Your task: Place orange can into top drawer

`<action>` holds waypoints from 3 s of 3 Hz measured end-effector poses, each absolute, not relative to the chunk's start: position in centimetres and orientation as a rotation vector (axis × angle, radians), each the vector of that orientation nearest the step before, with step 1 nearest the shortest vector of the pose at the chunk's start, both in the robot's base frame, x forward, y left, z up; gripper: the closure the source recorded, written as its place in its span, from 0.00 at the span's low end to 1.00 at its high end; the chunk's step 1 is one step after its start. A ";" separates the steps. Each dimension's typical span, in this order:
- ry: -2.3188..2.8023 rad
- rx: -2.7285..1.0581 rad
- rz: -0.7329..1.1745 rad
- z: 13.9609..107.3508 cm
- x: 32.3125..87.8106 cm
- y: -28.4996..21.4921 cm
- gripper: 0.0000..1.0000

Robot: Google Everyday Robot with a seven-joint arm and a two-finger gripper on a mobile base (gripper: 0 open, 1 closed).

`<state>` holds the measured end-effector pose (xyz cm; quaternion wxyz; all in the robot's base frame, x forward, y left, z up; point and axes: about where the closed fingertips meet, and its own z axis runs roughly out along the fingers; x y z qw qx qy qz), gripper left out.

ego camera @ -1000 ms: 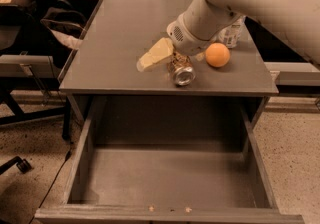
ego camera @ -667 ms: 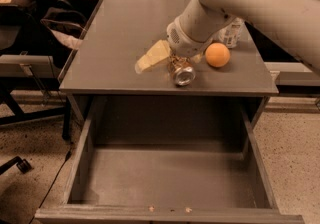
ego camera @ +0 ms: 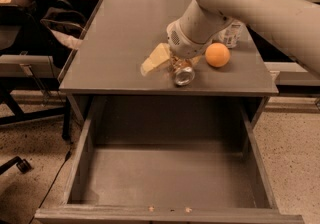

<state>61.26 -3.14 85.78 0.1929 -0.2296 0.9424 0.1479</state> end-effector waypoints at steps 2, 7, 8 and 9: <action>2.644 -0.644 0.415 85.8 61.3 -3.1 0.65; 2.455 -0.943 0.460 90.7 57.8 -5.7 1.00; 2.379 -1.083 0.570 91.7 55.3 -7.9 1.00; 2.287 -1.248 0.695 91.2 52.1 -9.5 1.00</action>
Offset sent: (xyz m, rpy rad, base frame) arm 0.0000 0.0000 0.0000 0.0000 0.0000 0.0000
